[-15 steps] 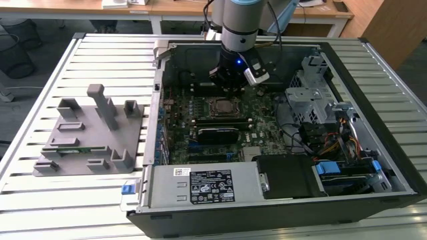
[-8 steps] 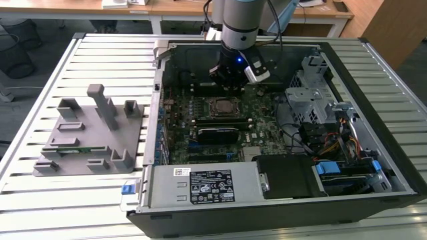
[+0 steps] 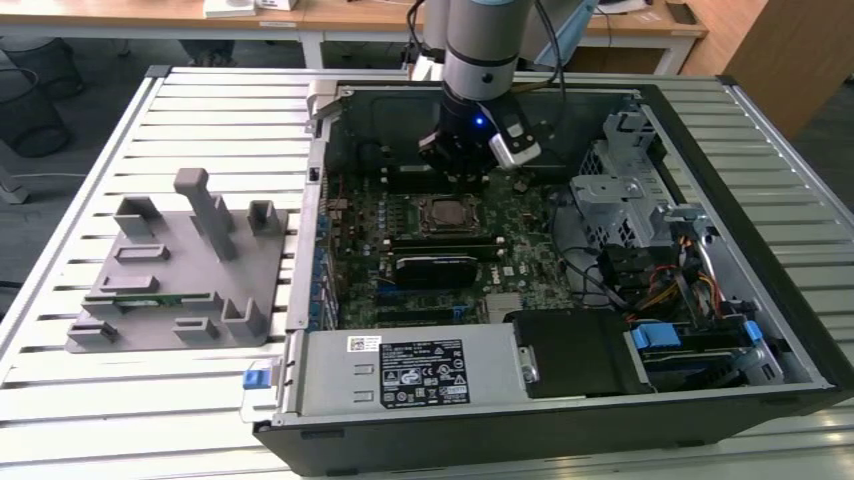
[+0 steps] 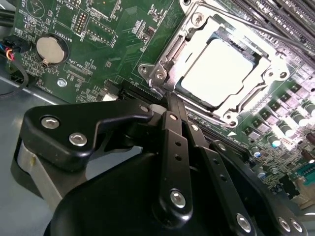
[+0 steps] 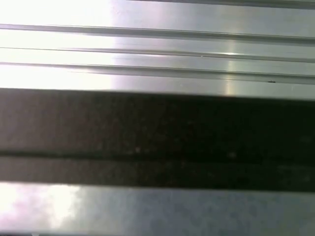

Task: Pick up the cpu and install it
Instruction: 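Install the first cpu locking lever, then install the second cpu locking lever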

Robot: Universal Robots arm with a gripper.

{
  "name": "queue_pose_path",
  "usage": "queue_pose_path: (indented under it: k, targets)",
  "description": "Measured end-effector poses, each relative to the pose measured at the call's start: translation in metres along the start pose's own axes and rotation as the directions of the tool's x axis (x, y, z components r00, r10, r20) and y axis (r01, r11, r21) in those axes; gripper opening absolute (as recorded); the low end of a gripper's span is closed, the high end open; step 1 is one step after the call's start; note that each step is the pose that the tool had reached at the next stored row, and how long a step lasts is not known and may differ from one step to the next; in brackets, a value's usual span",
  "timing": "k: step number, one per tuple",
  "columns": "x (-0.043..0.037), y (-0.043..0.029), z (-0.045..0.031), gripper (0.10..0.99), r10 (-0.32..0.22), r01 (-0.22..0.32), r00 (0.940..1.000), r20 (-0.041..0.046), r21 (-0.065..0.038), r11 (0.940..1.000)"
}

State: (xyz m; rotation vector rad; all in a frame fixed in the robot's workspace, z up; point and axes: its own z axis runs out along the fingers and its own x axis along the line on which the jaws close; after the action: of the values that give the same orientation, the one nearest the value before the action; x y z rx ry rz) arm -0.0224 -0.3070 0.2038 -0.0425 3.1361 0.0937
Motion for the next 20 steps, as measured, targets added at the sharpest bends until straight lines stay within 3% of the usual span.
queue_pose_path:
  k: [13,20]
  targets:
    - [-0.0007,-0.0057,-0.0003,0.106,0.000,0.000,1.0000,0.0000,0.000,1.0000]
    - [-0.0012,-0.0132,-0.0008,0.106,0.000,0.000,1.0000,0.0000,0.000,1.0000]
